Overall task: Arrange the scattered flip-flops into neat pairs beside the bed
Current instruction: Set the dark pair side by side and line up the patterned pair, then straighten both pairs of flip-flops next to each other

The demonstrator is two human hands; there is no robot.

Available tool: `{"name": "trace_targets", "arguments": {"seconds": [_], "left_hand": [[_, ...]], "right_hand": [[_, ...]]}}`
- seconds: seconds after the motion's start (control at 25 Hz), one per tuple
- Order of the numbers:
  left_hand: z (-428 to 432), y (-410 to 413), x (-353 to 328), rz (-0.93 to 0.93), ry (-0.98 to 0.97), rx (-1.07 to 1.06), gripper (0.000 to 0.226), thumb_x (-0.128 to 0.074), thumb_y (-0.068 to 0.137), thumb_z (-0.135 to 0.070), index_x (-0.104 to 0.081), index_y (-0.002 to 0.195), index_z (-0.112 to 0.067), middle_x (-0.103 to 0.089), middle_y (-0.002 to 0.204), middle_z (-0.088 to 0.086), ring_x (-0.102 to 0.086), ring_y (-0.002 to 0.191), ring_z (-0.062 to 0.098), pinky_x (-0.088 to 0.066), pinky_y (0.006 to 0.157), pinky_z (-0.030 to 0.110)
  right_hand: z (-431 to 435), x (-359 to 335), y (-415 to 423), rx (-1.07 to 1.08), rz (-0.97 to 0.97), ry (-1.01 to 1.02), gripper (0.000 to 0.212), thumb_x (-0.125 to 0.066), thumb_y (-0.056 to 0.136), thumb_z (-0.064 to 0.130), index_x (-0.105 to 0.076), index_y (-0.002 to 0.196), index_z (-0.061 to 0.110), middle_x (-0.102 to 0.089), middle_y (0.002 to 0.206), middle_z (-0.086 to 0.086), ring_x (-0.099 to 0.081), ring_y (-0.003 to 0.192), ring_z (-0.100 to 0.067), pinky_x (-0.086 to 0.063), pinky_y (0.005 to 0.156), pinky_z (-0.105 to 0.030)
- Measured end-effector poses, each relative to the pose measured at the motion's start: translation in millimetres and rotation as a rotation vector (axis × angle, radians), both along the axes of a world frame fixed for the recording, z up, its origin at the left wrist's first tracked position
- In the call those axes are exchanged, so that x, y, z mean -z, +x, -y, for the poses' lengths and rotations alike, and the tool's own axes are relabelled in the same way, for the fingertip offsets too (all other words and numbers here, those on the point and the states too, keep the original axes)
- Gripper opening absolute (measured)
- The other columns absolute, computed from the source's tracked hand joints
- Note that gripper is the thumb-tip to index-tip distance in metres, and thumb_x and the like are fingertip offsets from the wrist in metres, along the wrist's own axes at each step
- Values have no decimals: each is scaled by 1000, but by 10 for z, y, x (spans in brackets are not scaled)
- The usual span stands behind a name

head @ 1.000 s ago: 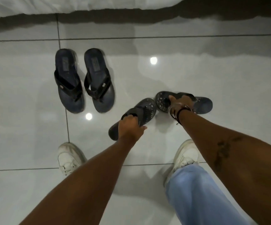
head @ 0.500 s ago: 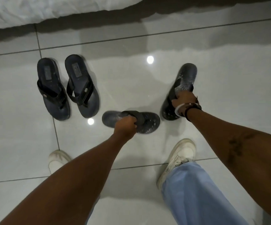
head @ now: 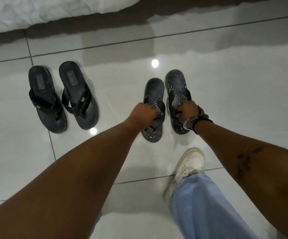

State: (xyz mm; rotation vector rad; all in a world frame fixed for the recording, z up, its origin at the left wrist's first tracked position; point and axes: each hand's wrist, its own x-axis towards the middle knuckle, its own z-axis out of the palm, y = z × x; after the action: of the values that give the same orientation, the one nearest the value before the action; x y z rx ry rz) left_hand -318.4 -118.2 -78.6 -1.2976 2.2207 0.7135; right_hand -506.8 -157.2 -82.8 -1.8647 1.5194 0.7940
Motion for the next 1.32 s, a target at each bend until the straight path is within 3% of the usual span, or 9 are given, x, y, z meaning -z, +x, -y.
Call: {"name": "trace_targets", "arguments": {"seconds": [0.16, 0.28, 0.4, 0.52, 0.64, 0.76, 0.84, 1.08, 1.32], "left_hand": [[-22, 72, -37, -116, -39, -44, 20, -57, 87, -16, -69, 103, -9, -65, 108, 12, -64, 96, 34, -47, 77, 37], [-33, 256, -146, -189, -227, -428, 16, -54, 90, -15, -68, 95, -9, -65, 95, 12, -63, 81, 33, -45, 67, 38], [2, 969, -242, 9, -446, -992, 27, -50, 94, -25, -69, 94, -7, -66, 96, 15, -61, 85, 34, -47, 72, 41], [-15, 1942, -234, 328, -398, -1287, 45, -53, 91, -41, -64, 112, -2, -60, 117, 18, -53, 111, 38, -42, 93, 48], [-49, 2543, -105, 475, -116, -1211, 57, -53, 87, -55, -62, 117, -7, -55, 132, 19, -44, 126, 38, -31, 105, 52], [-25, 2771, 91, 511, 32, -1142, 42, -58, 84, -45, -64, 110, -14, -66, 117, 15, -52, 117, 36, -30, 104, 54], [-78, 2825, 176, 491, 76, -1115, 27, -58, 85, -33, -66, 103, -14, -70, 103, 12, -59, 106, 34, -33, 100, 51], [-136, 2886, 161, 394, 101, -1010, 15, -55, 89, -25, -66, 95, -17, -65, 83, 6, -59, 86, 27, -36, 92, 41], [-33, 3545, 21, 371, -34, -1163, 7, -59, 88, -21, -61, 86, -15, -66, 85, 9, -60, 93, 30, -30, 107, 49]], "right_hand": [[-61, -124, 85, 34, -11, -129, 29, -55, 93, 19, -69, 117, 8, -54, 135, -15, -58, 116, -36, -50, 96, -38], [-113, -296, 386, 2, 98, -380, 29, -57, 90, 22, -67, 112, 6, -57, 127, -19, -58, 109, -39, -51, 90, -43], [-102, -323, 1138, -102, 244, -243, 59, -65, 87, 31, -48, 140, 11, -35, 153, -19, -42, 132, -39, -42, 105, -45], [-9, -170, 1996, -245, 200, -11, 92, -71, 85, 40, -15, 156, 20, 4, 165, -11, -13, 151, -34, -26, 120, -43], [-35, 66, 2497, -264, 71, 67, 97, -68, 90, 31, 2, 157, 25, 17, 164, -10, 2, 152, -35, -19, 123, -44], [-214, 259, 2667, -288, -59, -80, 87, -55, 97, 13, 8, 156, 25, 21, 162, -14, 8, 151, -40, -19, 123, -45], [-287, 303, 2715, -286, -82, -99, 92, -58, 96, 13, 11, 156, 24, 22, 162, -15, 10, 150, -41, -20, 123, -45], [-225, 272, 2742, -311, -104, -19, 113, -72, 84, 30, 16, 154, 21, 26, 160, -19, 14, 149, -44, -19, 123, -47], [-203, 421, 2728, -303, -88, -8, 125, -81, 75, 35, 15, 154, 24, 27, 160, -18, 13, 149, -44, -25, 120, -45]]}}
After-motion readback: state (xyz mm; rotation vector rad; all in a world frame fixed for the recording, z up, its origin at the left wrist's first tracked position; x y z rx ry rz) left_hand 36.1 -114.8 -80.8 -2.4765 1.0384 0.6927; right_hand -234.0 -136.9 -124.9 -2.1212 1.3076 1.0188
